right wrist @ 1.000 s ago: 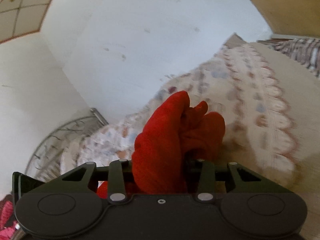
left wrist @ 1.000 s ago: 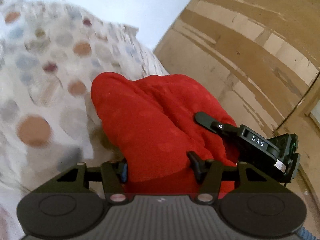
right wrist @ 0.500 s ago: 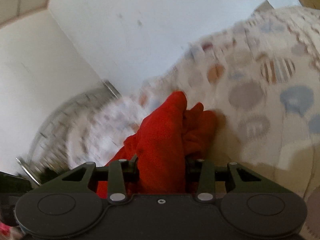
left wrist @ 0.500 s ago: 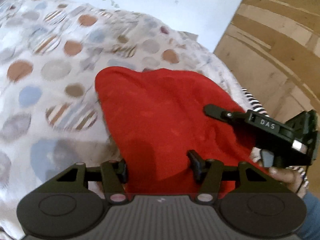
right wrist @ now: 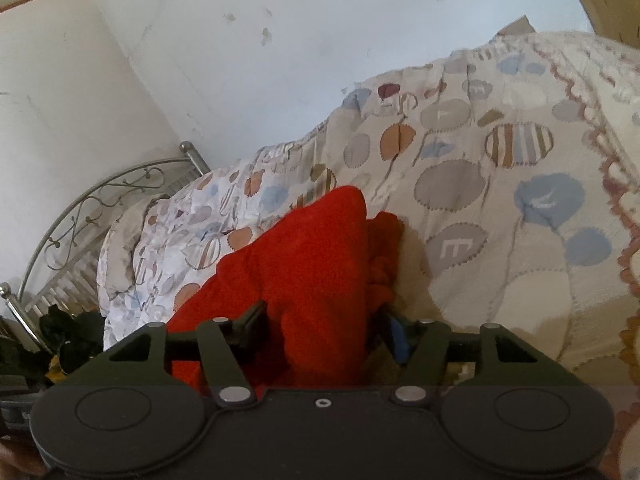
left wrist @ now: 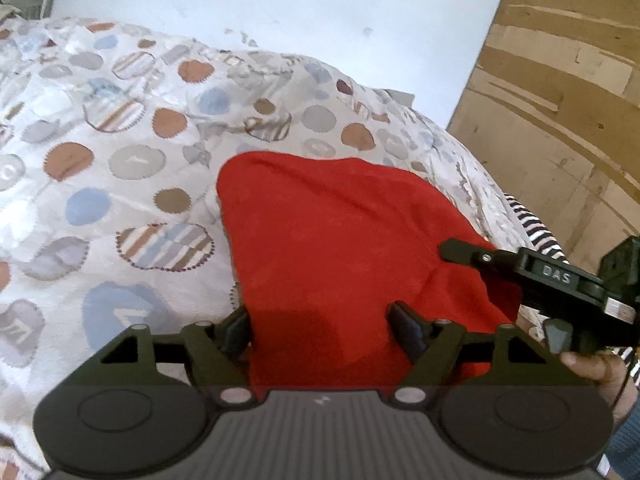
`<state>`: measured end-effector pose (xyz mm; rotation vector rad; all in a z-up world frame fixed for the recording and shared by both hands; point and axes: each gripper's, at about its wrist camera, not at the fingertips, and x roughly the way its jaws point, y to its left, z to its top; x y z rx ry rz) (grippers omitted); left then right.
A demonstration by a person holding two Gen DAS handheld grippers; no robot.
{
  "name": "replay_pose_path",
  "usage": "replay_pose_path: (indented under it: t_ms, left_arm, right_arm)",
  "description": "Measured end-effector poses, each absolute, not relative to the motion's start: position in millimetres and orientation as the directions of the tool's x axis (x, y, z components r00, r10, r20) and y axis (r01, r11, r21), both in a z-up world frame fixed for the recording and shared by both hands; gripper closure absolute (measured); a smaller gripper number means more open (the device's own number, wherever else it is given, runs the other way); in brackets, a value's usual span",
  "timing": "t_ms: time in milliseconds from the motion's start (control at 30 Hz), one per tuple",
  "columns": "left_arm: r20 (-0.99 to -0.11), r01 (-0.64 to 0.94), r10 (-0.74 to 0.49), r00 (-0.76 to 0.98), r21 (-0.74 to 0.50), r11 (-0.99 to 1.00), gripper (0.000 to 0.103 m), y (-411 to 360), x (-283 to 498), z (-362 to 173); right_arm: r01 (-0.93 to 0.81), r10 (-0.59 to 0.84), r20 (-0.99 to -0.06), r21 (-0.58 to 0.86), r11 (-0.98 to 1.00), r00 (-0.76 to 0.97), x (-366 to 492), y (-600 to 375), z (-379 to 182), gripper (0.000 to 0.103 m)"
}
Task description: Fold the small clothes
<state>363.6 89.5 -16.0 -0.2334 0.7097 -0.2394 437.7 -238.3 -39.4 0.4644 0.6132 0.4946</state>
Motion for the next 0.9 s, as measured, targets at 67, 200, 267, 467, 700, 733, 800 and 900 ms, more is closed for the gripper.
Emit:
replay_pose_path:
  t_ms: [67,200,267,467,700,733,800,900]
  left_arm:
    - [-0.613,0.102,-0.259,0.747,-0.279,0.955,0.014,89,358,-11]
    - [-0.605,0.057,-0.218,0.766,-0.275,0.96,0.007,89,343,2]
    - [-0.598,0.046,-0.207,0.774,-0.274,0.961,0.005,89,332,11]
    - [-0.531,0.037,-0.163,0.832,-0.239,0.97,0.001,81,293,45]
    - [-0.446,0.024,-0.119,0.887,-0.212,0.977,0.001,72,237,76]
    - [-0.431,0.023,-0.114,0.895,-0.21,0.978,0.001,71,227,80]
    - [-0.406,0.026,-0.108,0.907,-0.202,0.979,0.001,68,209,86]
    - [-0.382,0.031,-0.1,0.919,-0.184,0.982,0.0,65,183,93]
  right_arm:
    - [-0.293,0.535,-0.424,0.513,0.807,0.73,429,-241,-33,0.034]
    - [-0.277,0.488,-0.413,0.472,0.837,0.769,408,-251,-14,0.021]
    - [-0.285,0.474,-0.396,0.448,0.847,0.787,395,-254,-2,0.015]
    - [-0.318,0.443,-0.32,0.375,0.871,0.838,351,-259,39,0.002]
    - [-0.359,0.428,-0.238,0.284,0.889,0.872,286,-256,79,0.001]
    - [-0.369,0.431,-0.225,0.269,0.89,0.874,274,-255,84,0.001]
    - [-0.374,0.426,-0.207,0.247,0.894,0.881,253,-254,91,0.001]
    - [-0.372,0.413,-0.189,0.219,0.902,0.891,222,-252,98,0.0]
